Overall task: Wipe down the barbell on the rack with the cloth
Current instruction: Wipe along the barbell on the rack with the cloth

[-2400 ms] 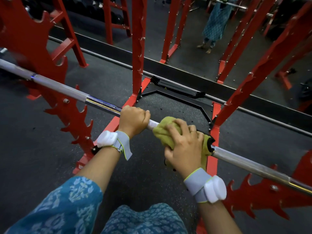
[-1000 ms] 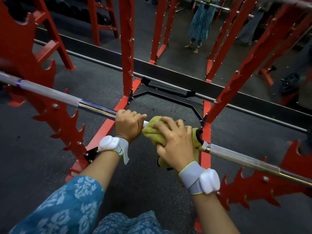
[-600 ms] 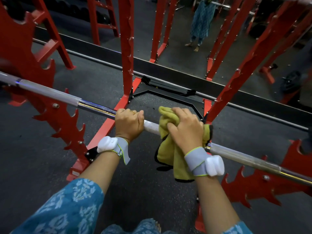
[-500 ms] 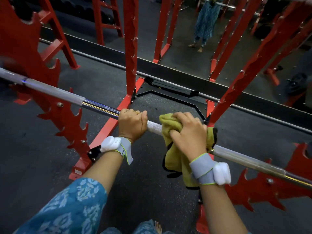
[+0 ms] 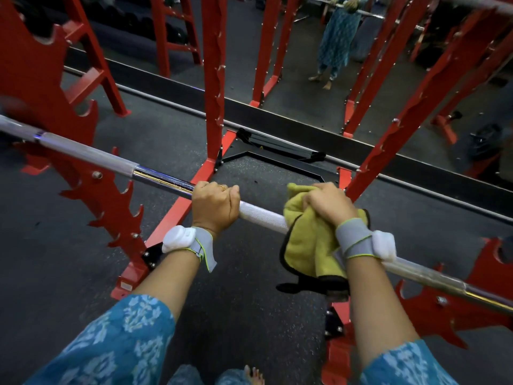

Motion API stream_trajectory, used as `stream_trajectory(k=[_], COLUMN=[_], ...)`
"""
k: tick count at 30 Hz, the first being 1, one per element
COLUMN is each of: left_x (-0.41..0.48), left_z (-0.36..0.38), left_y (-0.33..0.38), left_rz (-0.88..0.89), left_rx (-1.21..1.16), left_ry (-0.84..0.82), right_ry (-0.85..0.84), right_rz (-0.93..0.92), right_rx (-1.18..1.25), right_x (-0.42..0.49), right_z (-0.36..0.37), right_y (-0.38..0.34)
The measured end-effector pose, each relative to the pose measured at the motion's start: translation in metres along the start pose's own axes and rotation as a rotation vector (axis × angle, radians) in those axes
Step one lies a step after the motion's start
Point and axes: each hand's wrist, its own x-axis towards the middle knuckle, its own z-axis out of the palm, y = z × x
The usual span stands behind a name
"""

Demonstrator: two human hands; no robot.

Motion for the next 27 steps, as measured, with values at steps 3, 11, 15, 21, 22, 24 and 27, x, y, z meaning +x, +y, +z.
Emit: stream_trajectory(k=[3, 11, 15, 21, 22, 24, 27], left_x=[0.000, 0.001, 0.002, 0.001, 0.001, 0.001, 0.001], left_z=[0.000, -0.001, -0.002, -0.002, -0.002, -0.002, -0.001], left_y=[0.001, 0.001, 0.001, 0.000, 0.001, 0.000, -0.001], left_rz=[-0.007, 0.000, -0.006, -0.012, -0.006, 0.004, 0.016], left_rx=[-0.005, 0.014, 0.021, 0.029, 0.027, 0.031, 0.026], left_ry=[-0.004, -0.026, -0.024, -0.048, -0.048, -0.042, -0.035], right_ry=[-0.042, -0.195, -0.277, -0.408, -0.416, -0.425, -0.426], right_rz=[0.060, -0.108, -0.151, -0.142, -0.126, -0.110, -0.095], right_rx=[-0.059, -0.005, 0.095, 0.138, 0.157, 0.202, 0.294], right_x=[0.007, 0.016, 0.026, 0.039, 0.039, 0.037, 0.034], right_z=[-0.001, 0.029, 0.022, 0.017, 0.018, 0.021, 0.031], right_y=[-0.001, -0.062, -0.041, -0.029, -0.031, -0.042, -0.064])
